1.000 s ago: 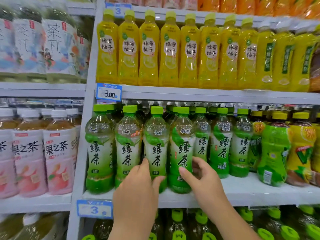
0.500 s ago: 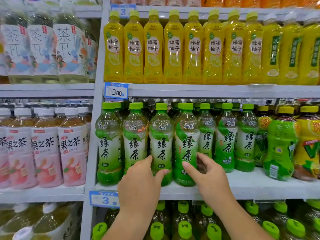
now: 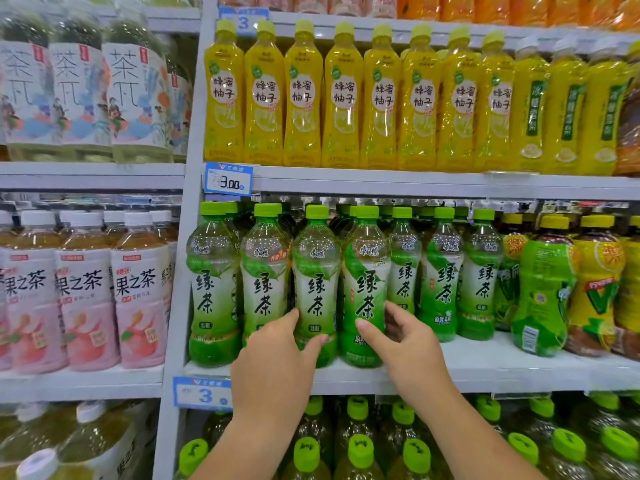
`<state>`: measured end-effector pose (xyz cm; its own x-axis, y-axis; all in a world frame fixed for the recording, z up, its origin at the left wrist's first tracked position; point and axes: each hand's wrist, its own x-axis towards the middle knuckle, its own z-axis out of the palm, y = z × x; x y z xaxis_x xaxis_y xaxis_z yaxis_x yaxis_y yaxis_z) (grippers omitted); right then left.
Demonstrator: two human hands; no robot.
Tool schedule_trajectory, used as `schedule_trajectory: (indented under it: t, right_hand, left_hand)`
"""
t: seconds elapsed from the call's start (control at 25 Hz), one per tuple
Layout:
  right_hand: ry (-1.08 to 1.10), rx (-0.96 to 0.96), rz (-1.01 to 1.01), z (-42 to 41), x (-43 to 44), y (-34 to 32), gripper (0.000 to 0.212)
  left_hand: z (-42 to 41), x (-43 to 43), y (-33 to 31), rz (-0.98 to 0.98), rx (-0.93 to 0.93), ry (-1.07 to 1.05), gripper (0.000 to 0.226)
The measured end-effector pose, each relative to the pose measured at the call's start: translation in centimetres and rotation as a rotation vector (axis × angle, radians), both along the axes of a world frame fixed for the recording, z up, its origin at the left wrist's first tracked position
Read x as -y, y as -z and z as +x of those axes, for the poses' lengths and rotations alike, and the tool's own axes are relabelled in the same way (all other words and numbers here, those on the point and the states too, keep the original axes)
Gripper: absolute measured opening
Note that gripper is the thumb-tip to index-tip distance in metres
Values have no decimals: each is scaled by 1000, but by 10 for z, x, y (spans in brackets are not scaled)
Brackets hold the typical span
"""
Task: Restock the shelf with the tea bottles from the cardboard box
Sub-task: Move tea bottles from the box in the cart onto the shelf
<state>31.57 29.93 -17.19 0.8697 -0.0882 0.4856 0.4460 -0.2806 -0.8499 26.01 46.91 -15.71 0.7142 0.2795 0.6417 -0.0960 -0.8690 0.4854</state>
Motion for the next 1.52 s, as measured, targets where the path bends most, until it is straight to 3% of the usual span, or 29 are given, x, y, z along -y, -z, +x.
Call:
schedule_trajectory:
  t: [0.28, 0.8, 0.92, 1.08, 1.52]
  right_hand:
    - [14, -40, -68, -3, 0, -4, 76]
    - [-24, -188, -229, -45, 0, -13, 70]
    - [11, -228, -257, -53, 3, -11, 74]
    - [3, -293, -233, -59, 7, -22, 62]
    - [-86, -716, -77, -129, 15, -67, 47]
  left_hand:
    - [-3, 2, -1, -227, -49, 114, 62]
    - [-24, -5, -12, -422, -132, 368, 56]
    - [-30, -5, -3, -455, -218, 388, 61]
    - [-35, 0, -7, -529, -330, 390, 62]
    - [-96, 11, -71, -683, -793, 320, 54]
